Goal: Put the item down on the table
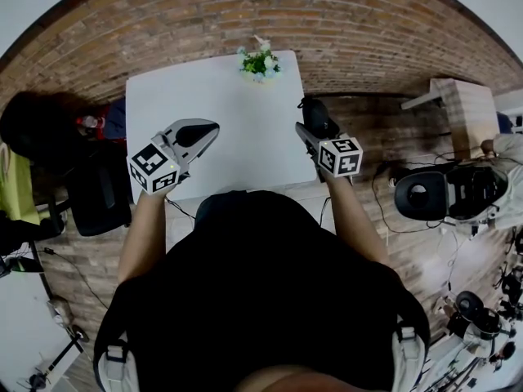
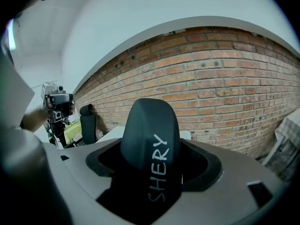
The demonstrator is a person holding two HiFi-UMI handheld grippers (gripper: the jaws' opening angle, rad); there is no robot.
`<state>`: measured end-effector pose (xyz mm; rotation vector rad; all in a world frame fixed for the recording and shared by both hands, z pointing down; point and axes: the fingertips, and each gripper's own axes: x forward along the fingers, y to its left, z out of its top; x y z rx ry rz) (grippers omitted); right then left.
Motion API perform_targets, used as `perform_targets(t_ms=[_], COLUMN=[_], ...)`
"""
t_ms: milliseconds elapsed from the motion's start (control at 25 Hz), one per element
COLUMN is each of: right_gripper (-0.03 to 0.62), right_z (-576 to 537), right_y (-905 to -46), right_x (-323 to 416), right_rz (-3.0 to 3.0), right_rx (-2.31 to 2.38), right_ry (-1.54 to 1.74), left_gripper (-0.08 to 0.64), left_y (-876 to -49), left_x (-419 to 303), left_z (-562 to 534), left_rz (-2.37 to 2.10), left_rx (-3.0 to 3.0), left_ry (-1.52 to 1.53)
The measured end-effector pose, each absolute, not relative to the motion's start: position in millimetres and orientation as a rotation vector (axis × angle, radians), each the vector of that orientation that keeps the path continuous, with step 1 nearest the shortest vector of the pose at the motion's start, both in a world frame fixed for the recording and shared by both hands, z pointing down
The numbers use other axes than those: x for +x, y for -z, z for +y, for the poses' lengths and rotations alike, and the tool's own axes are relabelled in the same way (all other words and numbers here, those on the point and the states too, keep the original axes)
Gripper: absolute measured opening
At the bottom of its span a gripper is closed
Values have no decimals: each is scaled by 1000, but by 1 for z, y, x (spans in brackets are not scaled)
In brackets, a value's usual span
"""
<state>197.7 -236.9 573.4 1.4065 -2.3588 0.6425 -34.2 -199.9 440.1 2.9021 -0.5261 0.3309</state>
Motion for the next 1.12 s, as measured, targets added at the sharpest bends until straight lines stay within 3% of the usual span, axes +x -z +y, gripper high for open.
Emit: perform_targets(t_ms=[1120], right_gripper=[363], right_z=[-257], right_y=[-664], right_x=[204], right_rz=[-2212], right_rx=[1336], right_ry=[-771], left_gripper=[12], left_y=[-469], left_x=[-40], left_z=[-219], left_rz=[-519], left_rx=[2829], left_ry=[-388])
